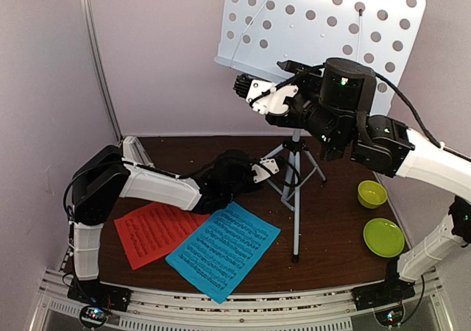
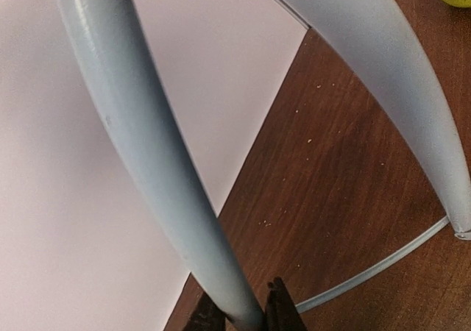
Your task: Set up the instrument practice props
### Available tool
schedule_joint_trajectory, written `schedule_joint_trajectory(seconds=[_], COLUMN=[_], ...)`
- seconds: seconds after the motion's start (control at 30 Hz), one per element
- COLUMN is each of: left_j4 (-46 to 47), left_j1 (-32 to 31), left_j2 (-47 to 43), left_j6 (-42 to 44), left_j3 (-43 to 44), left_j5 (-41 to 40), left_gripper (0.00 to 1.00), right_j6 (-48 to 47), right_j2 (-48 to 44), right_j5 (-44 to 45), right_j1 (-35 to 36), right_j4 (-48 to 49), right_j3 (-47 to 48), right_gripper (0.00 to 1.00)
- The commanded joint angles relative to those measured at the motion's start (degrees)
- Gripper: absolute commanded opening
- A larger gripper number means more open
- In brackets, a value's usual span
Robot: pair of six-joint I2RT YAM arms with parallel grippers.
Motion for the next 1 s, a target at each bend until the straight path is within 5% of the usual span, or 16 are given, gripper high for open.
schedule_joint_trajectory(seconds=[0.0,0.37,0.97], left_j4=[-1.4,-1.5,-1.0], left_j1=[-1.0,-0.9,-0.4], left_j2=[0.1,0.1,-0.9], left_j6=[5.0,4.7,1.5], left_j3=[-1.5,-2.1,-6.0], left_j5=[1.0,0.2,0.2], left_gripper=[0.00,0.00,0.04], right_j6=[1.4,6.6,37.4], right_j2=[-1.0,-3.5,-11.6], right_j5=[-0.5,1.0,-2.6], right_j1=[1.4,8.0,18.9], right_j4=[-0.5,-0.1,-5.7], right_j3=[-0.2,-1.5,-10.8], right_gripper=[0.77,0.82,0.85])
